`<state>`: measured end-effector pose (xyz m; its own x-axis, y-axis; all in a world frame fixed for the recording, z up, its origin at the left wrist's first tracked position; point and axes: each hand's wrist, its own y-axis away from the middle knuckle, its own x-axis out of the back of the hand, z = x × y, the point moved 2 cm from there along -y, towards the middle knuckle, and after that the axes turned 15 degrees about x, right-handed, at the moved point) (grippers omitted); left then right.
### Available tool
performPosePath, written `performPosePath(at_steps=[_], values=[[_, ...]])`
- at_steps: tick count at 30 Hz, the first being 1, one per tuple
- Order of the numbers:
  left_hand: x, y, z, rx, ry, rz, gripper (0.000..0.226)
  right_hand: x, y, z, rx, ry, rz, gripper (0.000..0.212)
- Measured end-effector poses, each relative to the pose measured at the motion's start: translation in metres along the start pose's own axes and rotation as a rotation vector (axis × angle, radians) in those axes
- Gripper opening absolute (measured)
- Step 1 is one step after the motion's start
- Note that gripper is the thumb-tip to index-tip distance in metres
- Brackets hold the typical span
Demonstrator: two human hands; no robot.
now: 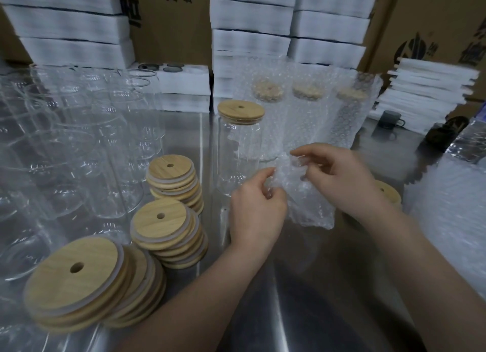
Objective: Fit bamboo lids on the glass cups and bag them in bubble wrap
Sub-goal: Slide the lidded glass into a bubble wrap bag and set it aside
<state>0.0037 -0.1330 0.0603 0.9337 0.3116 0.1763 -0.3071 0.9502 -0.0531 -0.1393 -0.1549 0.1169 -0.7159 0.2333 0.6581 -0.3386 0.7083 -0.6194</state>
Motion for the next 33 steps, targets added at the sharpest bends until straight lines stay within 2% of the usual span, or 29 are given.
performPosePath(at_steps=[2, 6, 10, 12, 15, 17, 22, 25, 27, 30, 33], values=[[0.003, 0.001, 0.002, -0.016, -0.099, 0.022, 0.049, 0.003, -0.001, -0.004, 0.057, 0.093, 0.043, 0.04], [0.003, 0.001, 0.002, -0.032, -0.182, 0.038, 0.039, 0.003, -0.007, -0.017, 0.147, 0.178, 0.151, 0.049], [0.003, 0.003, 0.003, 0.01, -0.154, 0.011, 0.023, -0.004, -0.022, -0.032, 0.108, 0.009, 0.227, 0.041], [0.003, 0.003, 0.004, 0.013, -0.169, 0.006, 0.022, -0.01, -0.032, -0.038, 0.029, -0.13, 0.161, 0.038], [0.002, 0.002, 0.005, 0.008, -0.203, -0.002, 0.03, -0.024, -0.045, -0.044, -0.051, -0.097, -0.064, 0.08], [0.002, 0.001, 0.005, -0.003, -0.214, -0.011, 0.031, -0.035, -0.051, -0.049, -0.032, -0.03, -0.132, 0.096], [0.001, 0.0, 0.006, -0.001, -0.201, -0.036, 0.028, -0.047, -0.059, -0.049, -0.024, -0.05, -0.061, 0.083], [0.002, -0.002, 0.004, 0.01, -0.18, -0.029, 0.037, -0.042, -0.054, -0.053, 0.026, -0.062, 0.049, 0.079], [0.002, -0.004, 0.002, 0.031, -0.143, -0.019, 0.046, -0.034, -0.047, -0.059, 0.093, -0.153, 0.21, 0.076], [0.003, -0.006, -0.001, 0.037, -0.12, 0.024, 0.054, -0.015, -0.033, -0.061, 0.118, -0.482, 0.483, 0.07], [0.003, -0.008, 0.001, 0.049, -0.048, 0.025, 0.048, -0.002, -0.017, -0.056, -0.03, -0.815, 0.591, 0.067]])
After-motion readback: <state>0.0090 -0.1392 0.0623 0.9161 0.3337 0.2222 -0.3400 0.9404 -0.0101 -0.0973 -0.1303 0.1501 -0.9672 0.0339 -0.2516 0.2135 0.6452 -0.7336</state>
